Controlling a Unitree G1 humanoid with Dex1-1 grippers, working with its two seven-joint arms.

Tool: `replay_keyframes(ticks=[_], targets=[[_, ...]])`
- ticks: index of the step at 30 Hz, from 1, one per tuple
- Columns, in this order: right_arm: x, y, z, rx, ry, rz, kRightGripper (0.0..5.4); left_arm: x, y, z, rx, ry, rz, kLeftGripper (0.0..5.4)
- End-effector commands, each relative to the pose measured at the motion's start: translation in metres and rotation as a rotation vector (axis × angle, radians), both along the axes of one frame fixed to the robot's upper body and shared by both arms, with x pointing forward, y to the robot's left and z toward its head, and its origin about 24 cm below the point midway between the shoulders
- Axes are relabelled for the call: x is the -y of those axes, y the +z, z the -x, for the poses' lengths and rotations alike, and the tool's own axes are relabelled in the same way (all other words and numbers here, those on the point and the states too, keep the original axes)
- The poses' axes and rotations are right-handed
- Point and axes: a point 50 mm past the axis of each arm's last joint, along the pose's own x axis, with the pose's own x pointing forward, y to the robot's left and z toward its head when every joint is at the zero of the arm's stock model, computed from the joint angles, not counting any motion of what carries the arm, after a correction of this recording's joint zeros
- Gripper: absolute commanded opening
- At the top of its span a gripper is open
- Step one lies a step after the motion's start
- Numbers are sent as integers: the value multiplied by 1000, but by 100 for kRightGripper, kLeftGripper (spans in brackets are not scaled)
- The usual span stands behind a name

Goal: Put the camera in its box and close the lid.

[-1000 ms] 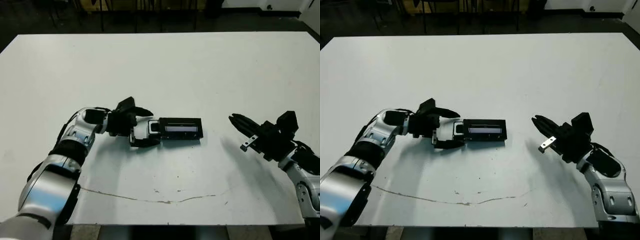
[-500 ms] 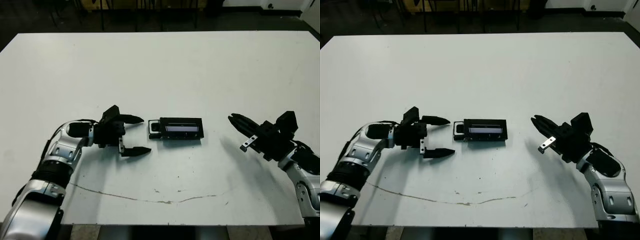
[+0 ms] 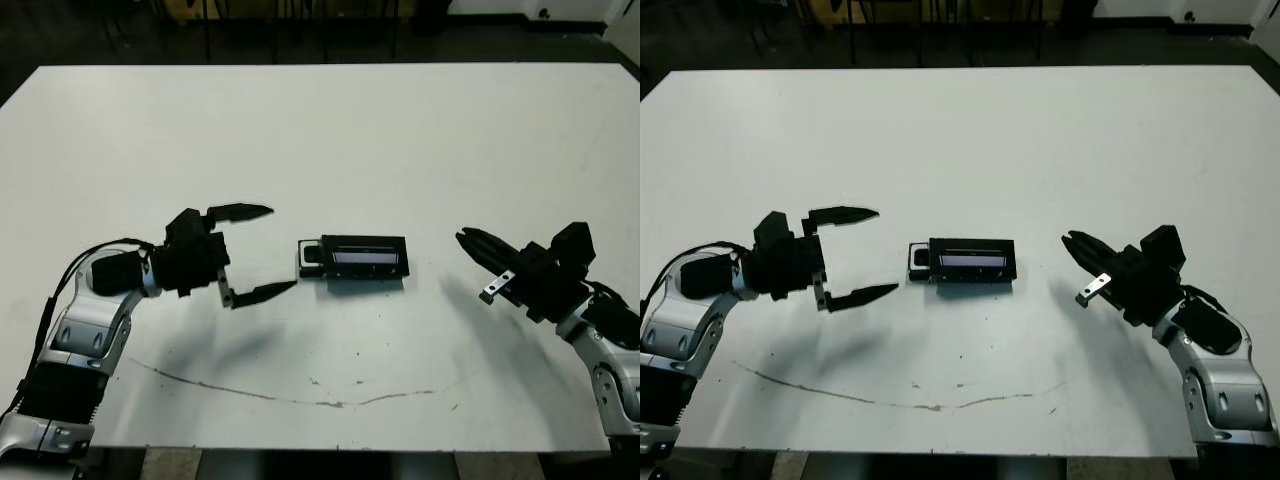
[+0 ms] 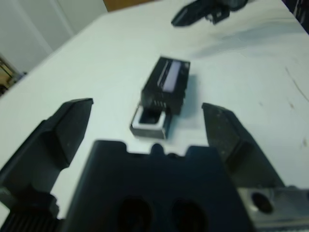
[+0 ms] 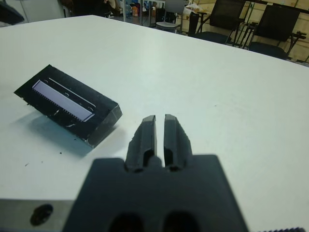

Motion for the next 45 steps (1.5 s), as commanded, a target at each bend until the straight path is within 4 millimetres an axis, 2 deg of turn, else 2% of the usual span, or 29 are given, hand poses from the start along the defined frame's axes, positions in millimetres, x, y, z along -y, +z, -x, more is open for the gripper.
replay_keyframes(ticks=[1,7,14,23,33,45], targets=[[3,-3,2,-15,-9,22,0,6,0,-5,5,-26,-44,539],[5,-4,1,-18,7,3,0,18,-1,-12,-20,-132,-151,539],[5,-5,1,-21,3,3,0,29,0,-17,-35,-179,-267,539],[5,-6,0,-5,13,2,0,38,4,-23,-7,-194,-296,539],[6,-10,-1,1,31,-10,0,43,0,-29,36,-160,-296,539],[6,-8,-1,-5,18,5,0,44,-10,-34,9,-149,-319,539]])
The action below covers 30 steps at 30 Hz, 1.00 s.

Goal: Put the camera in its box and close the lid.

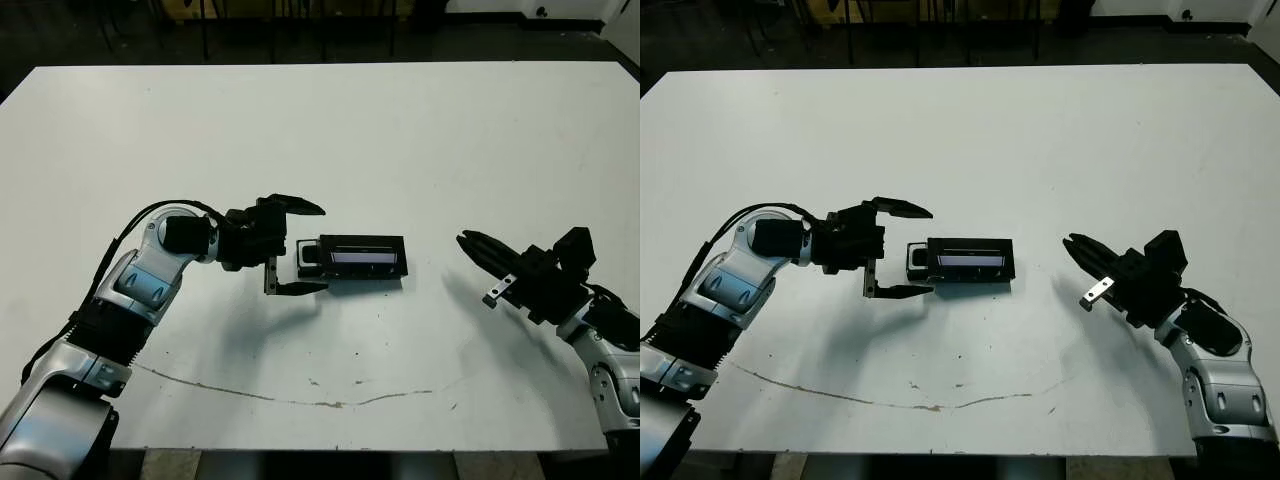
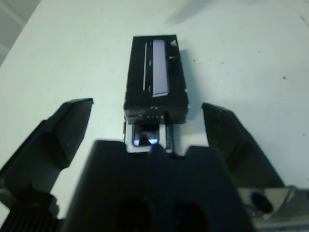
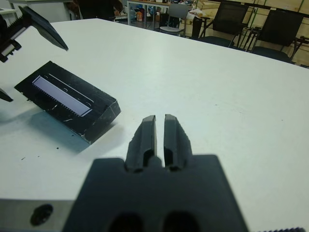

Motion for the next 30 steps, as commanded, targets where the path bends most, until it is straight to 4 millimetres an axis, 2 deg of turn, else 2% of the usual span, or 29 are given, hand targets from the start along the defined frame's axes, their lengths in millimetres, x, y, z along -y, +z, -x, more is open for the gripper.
replay_keyframes(ticks=[1,30], targets=[[0,-1,2,-28,-10,21,0,1,-6,-2,-4,1,-28,539],[1,-3,1,-19,1,14,0,9,-22,-8,-21,43,-18,539]])
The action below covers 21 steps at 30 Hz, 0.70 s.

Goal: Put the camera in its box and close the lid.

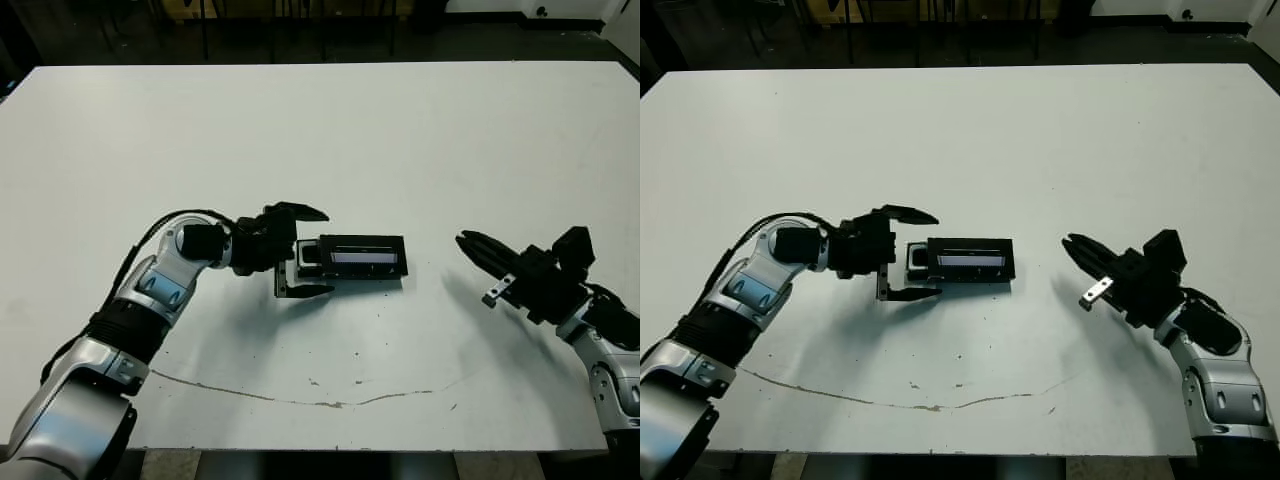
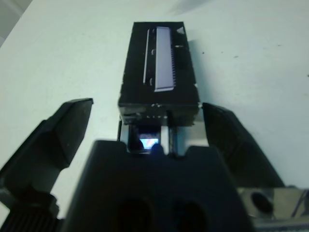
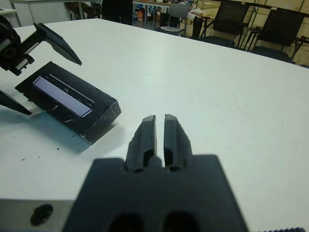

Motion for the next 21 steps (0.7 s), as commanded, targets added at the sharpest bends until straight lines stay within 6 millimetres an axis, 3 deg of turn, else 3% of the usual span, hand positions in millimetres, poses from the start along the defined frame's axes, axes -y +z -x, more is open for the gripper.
replay_keyframes(ticks=[1,21], targets=[[2,-3,1,-18,-4,16,0,-2,-3,-2,1,12,-27,539],[2,-5,1,-12,1,10,0,4,-3,4,-60,8,46,539]])
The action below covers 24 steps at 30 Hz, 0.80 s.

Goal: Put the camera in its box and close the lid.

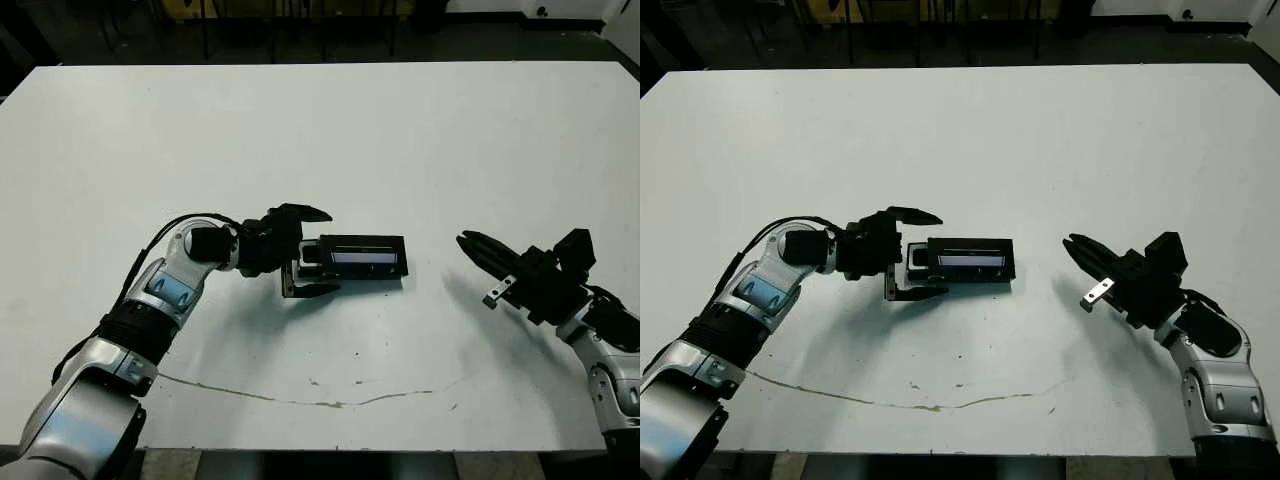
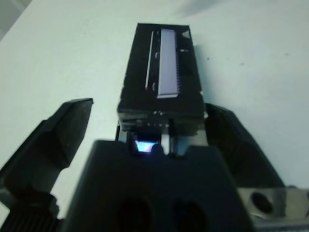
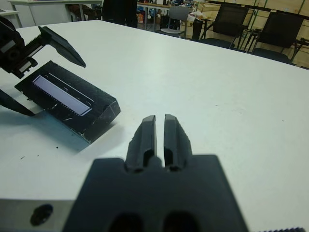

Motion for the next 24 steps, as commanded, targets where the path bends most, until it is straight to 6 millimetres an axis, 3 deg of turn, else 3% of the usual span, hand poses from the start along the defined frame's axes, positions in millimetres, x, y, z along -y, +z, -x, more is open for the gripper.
replay_keyframes(ticks=[1,10,13,24], targets=[[1,-3,1,-23,-5,14,0,-4,-4,4,-44,2,7,539],[1,-5,1,-19,-3,1,0,-4,-2,7,-82,-36,37,539],[2,-6,1,-25,-4,-3,0,-5,-5,7,-66,-26,27,512],[2,-6,2,-23,-2,3,0,-2,-17,7,72,27,-42,305]])
